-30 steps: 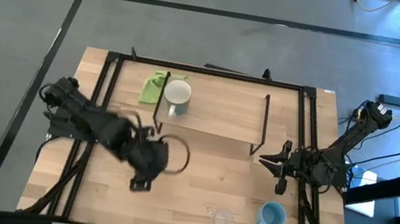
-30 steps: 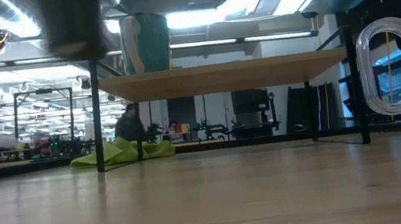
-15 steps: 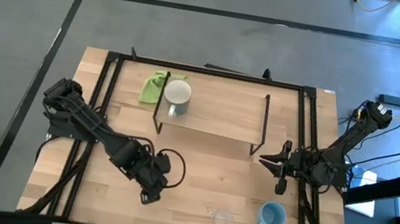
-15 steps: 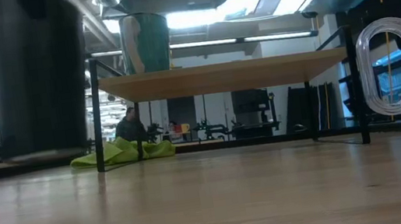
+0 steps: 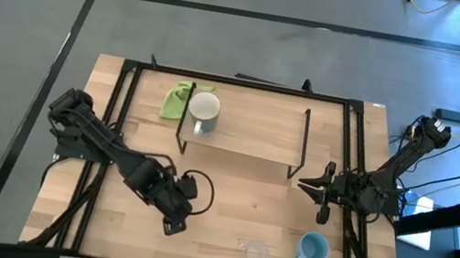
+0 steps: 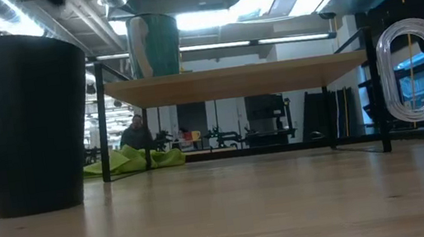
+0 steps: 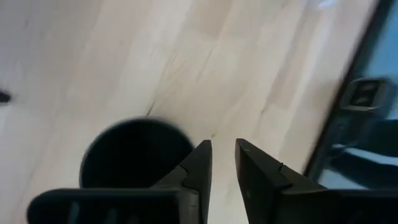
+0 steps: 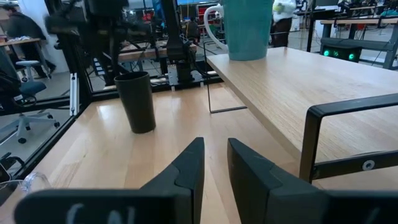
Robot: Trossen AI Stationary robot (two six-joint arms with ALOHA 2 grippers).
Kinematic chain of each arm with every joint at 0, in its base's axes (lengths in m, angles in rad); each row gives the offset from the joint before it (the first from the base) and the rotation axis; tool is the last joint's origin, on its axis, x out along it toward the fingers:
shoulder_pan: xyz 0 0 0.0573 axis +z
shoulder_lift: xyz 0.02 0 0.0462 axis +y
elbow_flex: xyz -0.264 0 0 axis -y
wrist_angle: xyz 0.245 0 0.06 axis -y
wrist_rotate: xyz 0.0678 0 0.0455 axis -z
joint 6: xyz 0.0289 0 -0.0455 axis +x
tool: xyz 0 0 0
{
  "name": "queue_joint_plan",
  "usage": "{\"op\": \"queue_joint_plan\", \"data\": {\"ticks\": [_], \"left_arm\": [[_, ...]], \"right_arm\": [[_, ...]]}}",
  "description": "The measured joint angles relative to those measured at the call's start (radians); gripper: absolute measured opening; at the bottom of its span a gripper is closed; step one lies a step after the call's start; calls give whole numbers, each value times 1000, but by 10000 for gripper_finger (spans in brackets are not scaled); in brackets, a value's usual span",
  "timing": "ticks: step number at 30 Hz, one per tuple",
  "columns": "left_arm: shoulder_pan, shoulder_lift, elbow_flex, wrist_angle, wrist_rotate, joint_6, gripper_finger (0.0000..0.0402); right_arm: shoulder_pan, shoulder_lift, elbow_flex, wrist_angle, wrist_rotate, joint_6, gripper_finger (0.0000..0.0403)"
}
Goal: Stack small to large cups/mugs on shelf
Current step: Adjust the blue mug
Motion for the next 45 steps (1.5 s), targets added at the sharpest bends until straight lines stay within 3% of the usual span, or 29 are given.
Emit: {"op": "queue_joint_plan", "data": {"ticks": [8, 12, 23, 27, 32, 40, 42, 45], "left_arm": [[55, -6, 260, -237, -129, 103, 66], [164, -6, 409, -308, -185, 245, 69], [534, -6, 620, -408, -85, 761, 70], [650, -6, 670, -411, -56, 907, 70], [793, 6, 667, -432, 91, 972, 70], [827, 113, 649, -455, 169, 1038, 70], [808, 140, 648, -457, 159, 1036, 70], [774, 166, 648, -499, 44, 1025, 70]], "right_arm": [[0, 0, 0, 0, 0, -1, 72], [0, 0, 0, 0, 0, 0, 72], [0, 0, 0, 0, 0, 0, 72], [0, 0, 0, 0, 0, 0, 72], [0, 0, 0, 0, 0, 0, 72], [0, 0, 0, 0, 0, -1, 72], [0, 0, 0, 0, 0, 0, 72], [0, 0, 0, 0, 0, -1, 72]]}}
